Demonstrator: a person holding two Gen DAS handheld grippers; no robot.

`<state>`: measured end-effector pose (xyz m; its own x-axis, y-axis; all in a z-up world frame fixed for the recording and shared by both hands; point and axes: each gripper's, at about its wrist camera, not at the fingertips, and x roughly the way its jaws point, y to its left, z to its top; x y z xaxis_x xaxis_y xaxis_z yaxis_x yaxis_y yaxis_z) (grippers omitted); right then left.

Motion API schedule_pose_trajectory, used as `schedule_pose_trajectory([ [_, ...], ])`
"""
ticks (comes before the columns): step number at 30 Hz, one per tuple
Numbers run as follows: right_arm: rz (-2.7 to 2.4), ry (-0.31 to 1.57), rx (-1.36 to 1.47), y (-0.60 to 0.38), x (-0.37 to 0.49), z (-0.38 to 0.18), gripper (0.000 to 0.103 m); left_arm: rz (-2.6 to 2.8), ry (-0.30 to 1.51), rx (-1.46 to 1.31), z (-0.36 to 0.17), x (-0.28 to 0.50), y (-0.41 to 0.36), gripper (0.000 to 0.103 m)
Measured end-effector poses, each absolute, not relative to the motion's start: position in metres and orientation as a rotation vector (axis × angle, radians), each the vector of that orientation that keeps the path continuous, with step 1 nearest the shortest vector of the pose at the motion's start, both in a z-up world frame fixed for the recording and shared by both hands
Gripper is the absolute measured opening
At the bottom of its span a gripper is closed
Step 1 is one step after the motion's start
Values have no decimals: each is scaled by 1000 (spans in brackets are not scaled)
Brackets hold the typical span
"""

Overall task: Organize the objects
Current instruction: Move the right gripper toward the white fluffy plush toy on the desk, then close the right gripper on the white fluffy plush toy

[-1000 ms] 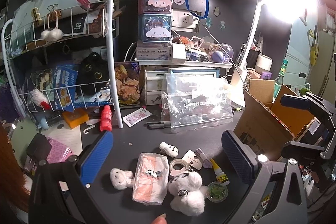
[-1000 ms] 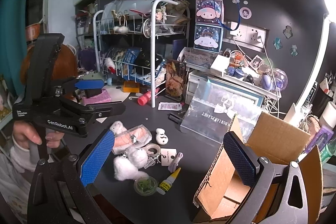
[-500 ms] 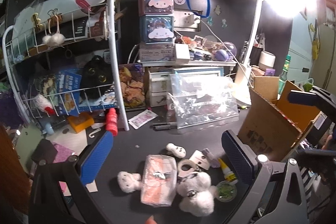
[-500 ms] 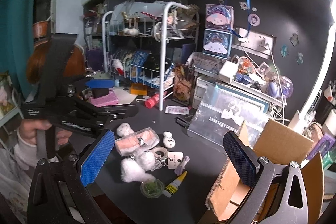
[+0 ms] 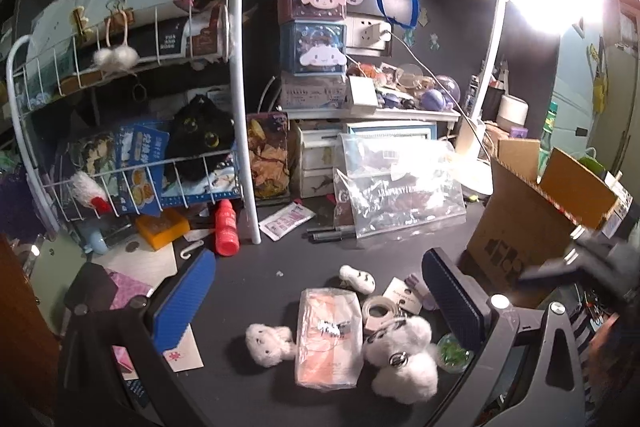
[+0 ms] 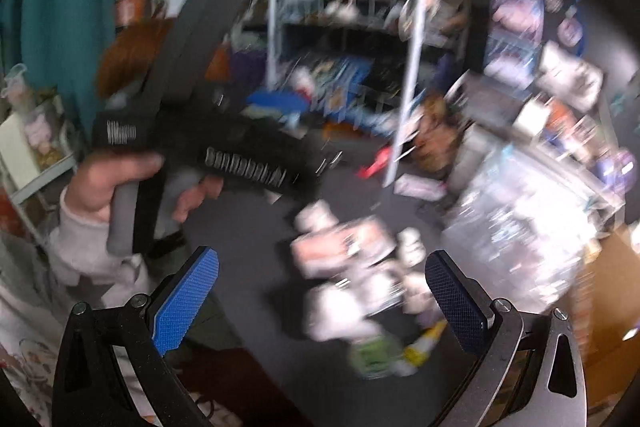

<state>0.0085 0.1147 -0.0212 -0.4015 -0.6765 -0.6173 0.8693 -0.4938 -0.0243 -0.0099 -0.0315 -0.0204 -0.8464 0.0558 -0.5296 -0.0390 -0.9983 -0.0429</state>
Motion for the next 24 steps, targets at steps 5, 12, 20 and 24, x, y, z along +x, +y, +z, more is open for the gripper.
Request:
schedule_pose_trajectory([
  [5,-1962,349,855,105,-13,-76,93,2825,-134,-930,-46,-8,-40,103],
  [12,-1956,298,969,108,-42,-115,74,2723,-196,-960,-69,-6,-40,103],
  [20,-1957,410,990,98,-52,-129,54,2666,-217,-1039,-87,-12,-41,103],
  [24,-1956,419,970,98,-50,-129,46,2635,-177,-1087,-95,-15,-34,103],
])
